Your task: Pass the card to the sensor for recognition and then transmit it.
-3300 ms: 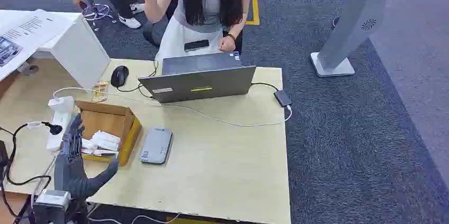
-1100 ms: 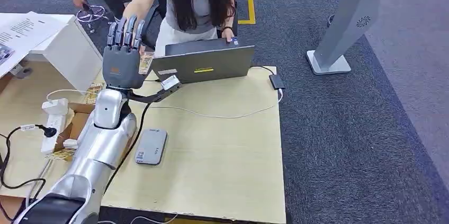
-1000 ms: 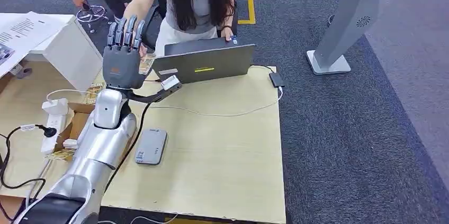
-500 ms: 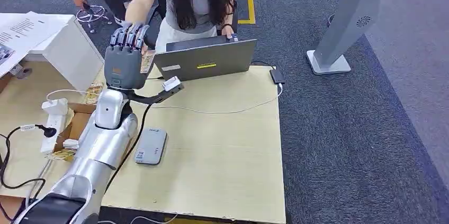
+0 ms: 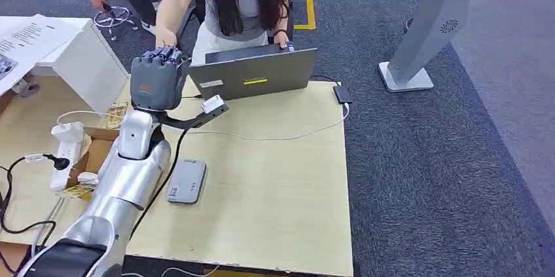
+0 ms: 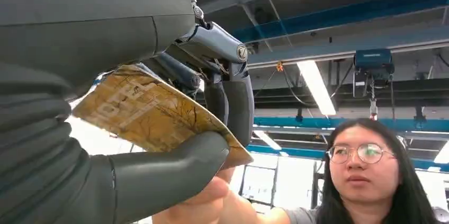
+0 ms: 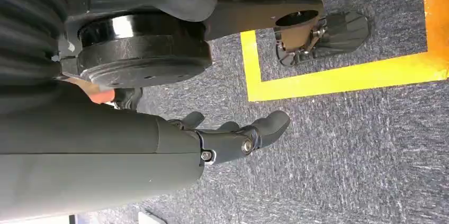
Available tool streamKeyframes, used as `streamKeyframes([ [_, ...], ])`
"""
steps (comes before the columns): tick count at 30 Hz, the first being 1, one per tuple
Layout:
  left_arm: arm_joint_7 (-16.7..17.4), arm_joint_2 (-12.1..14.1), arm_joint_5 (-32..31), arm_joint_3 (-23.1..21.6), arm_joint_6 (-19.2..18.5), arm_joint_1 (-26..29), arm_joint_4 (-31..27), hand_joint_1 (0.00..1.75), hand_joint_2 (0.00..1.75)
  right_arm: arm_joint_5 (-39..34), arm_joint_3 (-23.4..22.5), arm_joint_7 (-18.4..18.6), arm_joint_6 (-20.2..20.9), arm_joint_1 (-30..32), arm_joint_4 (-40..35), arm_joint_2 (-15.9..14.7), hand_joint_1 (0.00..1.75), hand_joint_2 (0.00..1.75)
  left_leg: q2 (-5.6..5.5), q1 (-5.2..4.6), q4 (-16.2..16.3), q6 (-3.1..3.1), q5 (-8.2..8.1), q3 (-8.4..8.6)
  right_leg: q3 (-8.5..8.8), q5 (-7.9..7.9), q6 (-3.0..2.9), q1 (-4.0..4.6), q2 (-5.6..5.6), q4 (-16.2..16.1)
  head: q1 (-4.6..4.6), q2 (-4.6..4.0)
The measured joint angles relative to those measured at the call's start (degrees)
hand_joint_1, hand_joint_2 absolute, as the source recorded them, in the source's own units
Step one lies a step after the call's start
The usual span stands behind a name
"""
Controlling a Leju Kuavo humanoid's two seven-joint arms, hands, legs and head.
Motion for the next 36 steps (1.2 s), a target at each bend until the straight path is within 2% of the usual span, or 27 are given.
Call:
streamKeyframes([
  [12, -0.7, -0.1, 1.1, -0.1, 0.0, 0.0, 0.8, 1.75, 1.75, 0.0, 0.0, -0.1, 0.0, 0.0, 0.0, 0.0, 0.00, 1.75, 0.00, 0.00, 0.0, 0.00, 0.00, -0.01, -0.01, 0.00, 0.00, 0.00, 0.00, 0.0, 0.00, 0.00],
  [15, -2.1, -0.2, 2.5, -0.5, 0.0, 0.2, 0.8, 1.75, 1.75, -0.2, 0.0, -0.6, 0.0, 0.0, 0.0, 0.0, 0.00, 1.75, 0.00, 0.00, 0.0, 0.00, 0.00, -0.03, -0.01, 0.00, 0.00, 0.00, 0.00, 0.0, 0.00, 0.00],
  [22, -3.1, -0.1, 3.8, -2.9, -0.3, 5.5, -4.6, 1.75, 1.75, -0.7, -0.1, -1.4, -0.1, 0.0, 0.0, 0.0, 0.00, 1.75, -0.02, 0.00, 0.0, 0.00, -0.01, -0.09, -0.05, -0.01, 0.01, 0.00, -0.02, 0.0, 0.00, 0.00],
  [36, -3.1, 0.1, 3.9, -3.7, -0.8, 6.2, -6.6, 1.75, 1.75, -0.7, -0.2, -1.5, -0.1, 0.0, 0.0, 0.0, 0.00, 1.75, -0.02, 0.00, 0.0, 0.00, 0.00, -0.11, -0.05, -0.01, 0.01, 0.00, -0.02, 0.0, 0.00, 0.00],
])
